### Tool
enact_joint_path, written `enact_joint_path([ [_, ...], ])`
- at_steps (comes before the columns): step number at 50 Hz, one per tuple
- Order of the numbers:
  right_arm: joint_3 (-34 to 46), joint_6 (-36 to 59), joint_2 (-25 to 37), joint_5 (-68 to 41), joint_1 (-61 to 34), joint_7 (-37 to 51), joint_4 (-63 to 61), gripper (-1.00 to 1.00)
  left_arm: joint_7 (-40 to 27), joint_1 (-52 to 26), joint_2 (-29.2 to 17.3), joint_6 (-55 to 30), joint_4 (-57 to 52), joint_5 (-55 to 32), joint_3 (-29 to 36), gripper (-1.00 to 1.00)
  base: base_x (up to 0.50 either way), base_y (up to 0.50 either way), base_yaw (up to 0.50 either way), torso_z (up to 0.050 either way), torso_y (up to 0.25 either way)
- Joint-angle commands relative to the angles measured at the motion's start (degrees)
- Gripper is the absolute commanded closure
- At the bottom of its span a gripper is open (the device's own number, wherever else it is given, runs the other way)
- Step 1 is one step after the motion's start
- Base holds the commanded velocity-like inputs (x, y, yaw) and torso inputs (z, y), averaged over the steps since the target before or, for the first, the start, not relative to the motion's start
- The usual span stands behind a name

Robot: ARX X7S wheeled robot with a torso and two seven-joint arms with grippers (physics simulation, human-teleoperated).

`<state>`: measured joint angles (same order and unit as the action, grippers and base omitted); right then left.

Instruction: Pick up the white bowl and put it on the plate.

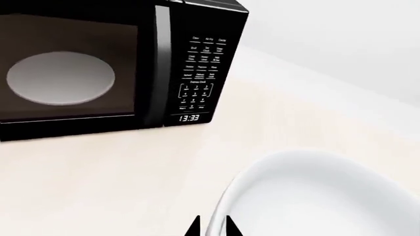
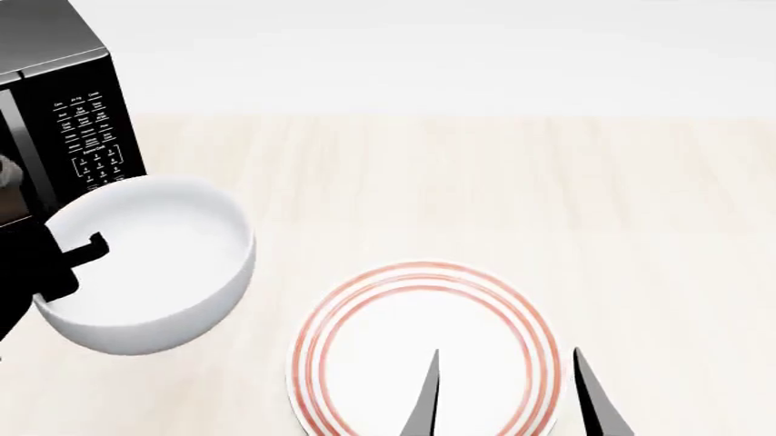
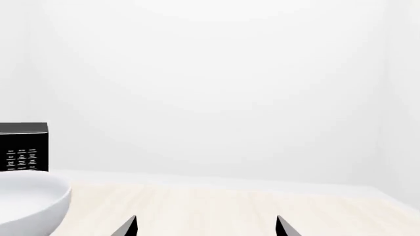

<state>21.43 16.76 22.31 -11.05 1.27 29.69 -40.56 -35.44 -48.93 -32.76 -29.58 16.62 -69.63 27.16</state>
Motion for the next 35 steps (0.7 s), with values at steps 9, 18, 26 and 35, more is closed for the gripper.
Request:
enact_joint_path([
  [9,0.0,0.0,0.4,0.0,0.0,0.5,-0.1,-1.00,2.0,-6.5,4.7,-2.3,2.2,3.4,4.1,1.00,0.00,0.00,0.00,0.000,0.001],
  [18,0.0,0.0,0.5,0.0,0.0,0.6,-0.2,-1.00,3.9,-9.6,7.5,-2.6,5.3,4.8,5.7,1.00,0.00,0.00,0.00,0.000,0.000],
  [26,0.0,-0.3,0.6,-0.1,0.0,0.7,0.1,-1.00,4.5,-10.7,9.4,-2.6,6.5,5.1,6.3,1.00,0.00,0.00,0.00,0.000,0.001],
  [35,0.6,-0.6,0.5,0.0,0.1,0.6,0.5,-1.00,4.5,-11.6,11.3,-2.8,6.8,4.7,6.6,1.00,0.00,0.00,0.00,0.000,0.000],
])
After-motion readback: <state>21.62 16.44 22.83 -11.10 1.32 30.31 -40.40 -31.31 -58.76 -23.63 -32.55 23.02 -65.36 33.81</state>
